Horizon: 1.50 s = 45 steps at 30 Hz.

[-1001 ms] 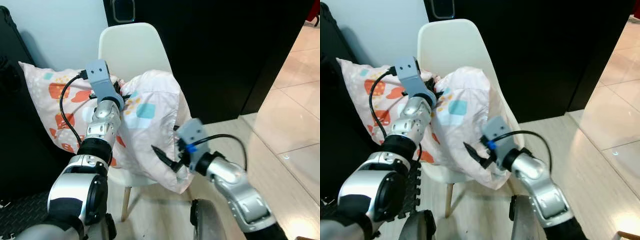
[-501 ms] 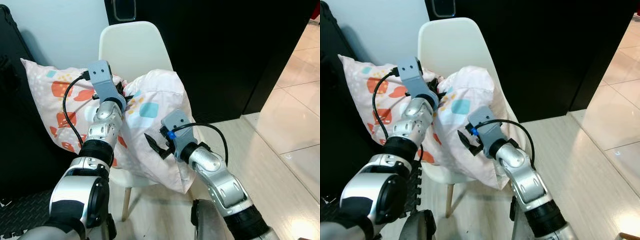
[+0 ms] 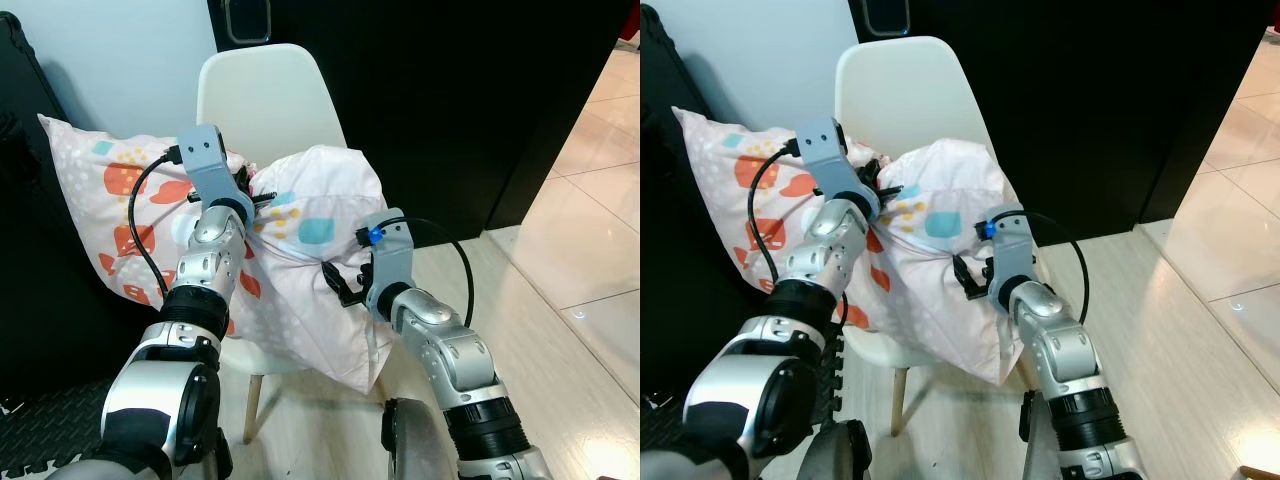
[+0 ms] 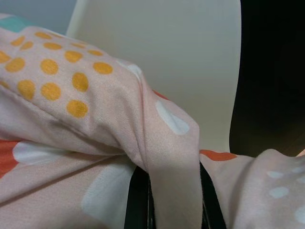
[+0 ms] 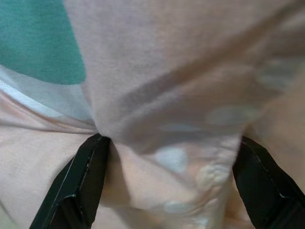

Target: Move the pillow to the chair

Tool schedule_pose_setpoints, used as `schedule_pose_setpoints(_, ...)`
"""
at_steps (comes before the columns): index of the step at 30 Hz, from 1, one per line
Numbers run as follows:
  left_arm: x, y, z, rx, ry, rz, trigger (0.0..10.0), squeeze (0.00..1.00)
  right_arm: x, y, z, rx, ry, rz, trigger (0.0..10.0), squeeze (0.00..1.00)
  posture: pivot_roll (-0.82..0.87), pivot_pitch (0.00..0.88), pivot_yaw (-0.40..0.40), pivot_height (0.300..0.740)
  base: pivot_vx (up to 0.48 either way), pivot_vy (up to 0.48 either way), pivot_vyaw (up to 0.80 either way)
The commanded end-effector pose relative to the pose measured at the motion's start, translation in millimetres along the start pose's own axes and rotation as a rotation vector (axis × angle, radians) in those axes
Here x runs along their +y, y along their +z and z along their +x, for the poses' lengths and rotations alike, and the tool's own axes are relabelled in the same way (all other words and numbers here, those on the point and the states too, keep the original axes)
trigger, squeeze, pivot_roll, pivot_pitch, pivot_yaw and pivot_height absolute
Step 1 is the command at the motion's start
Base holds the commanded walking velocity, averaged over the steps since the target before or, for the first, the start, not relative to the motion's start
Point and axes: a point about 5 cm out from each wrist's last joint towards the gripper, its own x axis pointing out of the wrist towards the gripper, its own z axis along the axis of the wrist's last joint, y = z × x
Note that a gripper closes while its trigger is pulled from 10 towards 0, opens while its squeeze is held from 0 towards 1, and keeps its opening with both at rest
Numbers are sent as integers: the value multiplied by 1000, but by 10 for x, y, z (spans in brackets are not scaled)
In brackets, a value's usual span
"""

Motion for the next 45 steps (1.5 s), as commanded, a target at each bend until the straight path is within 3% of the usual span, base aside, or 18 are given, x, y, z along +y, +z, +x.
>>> schedule_pose_setpoints(1, -23, -119, -36, 45, -23, 19, 10000, 0, 17, -44, 16, 29, 18, 41, 10000, 0, -82, 103, 40, 495, 0, 0, 0)
schedule_pose_setpoints(2, -48, -114, -55, 27, -40, 74, 10000, 0, 148, -49, 36, 43, 102, 107, 10000, 0, -78, 103, 40, 495, 0, 0, 0)
schedule_pose_setpoints(4, -58, -106, -80, 8, -49, 109, 10000, 0, 244, -52, 61, 58, 148, 148, 10000, 0, -76, 104, 38, 495, 0, 0, 0)
schedule_pose_setpoints(9, -50, -93, -95, 0, -50, 116, 10000, 0, 286, -15, 84, 41, 164, 198, 10000, 0, -73, 104, 37, 495, 0, 0, 0)
schedule_pose_setpoints(10, -47, -86, -98, -4, -51, 125, 10000, 0, 283, 12, 92, 24, 162, 213, 3843, 0, -71, 104, 36, 495, 0, 0, 0)
schedule_pose_setpoints(11, -47, -86, -98, -4, -51, 125, 10000, 0, 283, 12, 92, 24, 162, 213, 3843, 0, -71, 104, 36, 495, 0, 0, 0)
schedule_pose_setpoints(12, -43, -81, -104, -7, -53, 130, 10000, 0, 278, 41, 97, 10, 162, 230, 0, 0, -70, 103, 36, 495, 0, 0, 0)
schedule_pose_setpoints(24, -31, -70, -162, -15, -82, 162, 10000, 0, 202, 170, 86, -73, 134, 283, 0, 0, -64, 103, 32, 495, 0, 0, 0)
schedule_pose_setpoints(25, -30, -72, -174, -18, -100, 171, 10000, 1000, 179, 174, 86, -78, 122, 285, 0, 0, -62, 98, 31, 495, 0, 0, 0)
schedule_pose_setpoints(33, 13, -54, -195, -21, -107, 212, 10000, 1000, 64, 217, 93, -111, 54, 289, 0, 0, -56, 91, 32, 495, 0, 0, 0)
schedule_pose_setpoints(37, 66, 110, -199, -29, -170, 327, 10000, 1000, -97, 288, 110, -142, -29, 283, 0, 0, -50, 89, 30, 495, 0, 0, 0)
schedule_pose_setpoints(39, 13, 272, -237, -67, -263, 415, 10000, 1000, -160, 328, 119, -150, -61, 257, 0, 0, -46, 87, 28, 495, 0, 0, 0)
schedule_pose_setpoints(41, 13, 272, -237, -67, -263, 415, 10000, 1000, -160, 328, 119, -150, -61, 257, 0, 0, -46, 87, 28, 495, 0, 0, 0)
schedule_pose_setpoints(42, -31, 379, -280, -109, -332, 514, 10000, 1000, -201, 352, 128, -153, -78, 246, 0, 0, -39, 86, 25, 495, 0, 0, 0)
schedule_pose_setpoints(43, -31, 379, -280, -109, -332, 514, 10000, 1000, -201, 352, 128, -153, -78, 246, 0, 0, -39, 86, 25, 495, 0, 0, 0)
schedule_pose_setpoints(44, -37, 452, -326, -127, -377, 627, 10000, 1000, -261, 379, 145, -155, -107, 229, 0, 0, -32, 87, 25, 495, 0, 0, 0)
schedule_pose_setpoints(45, -37, 452, -326, -127, -377, 627, 10000, 1000, -261, 379, 145, -155, -107, 229, 0, 0, -32, 87, 25, 495, 0, 0, 0)
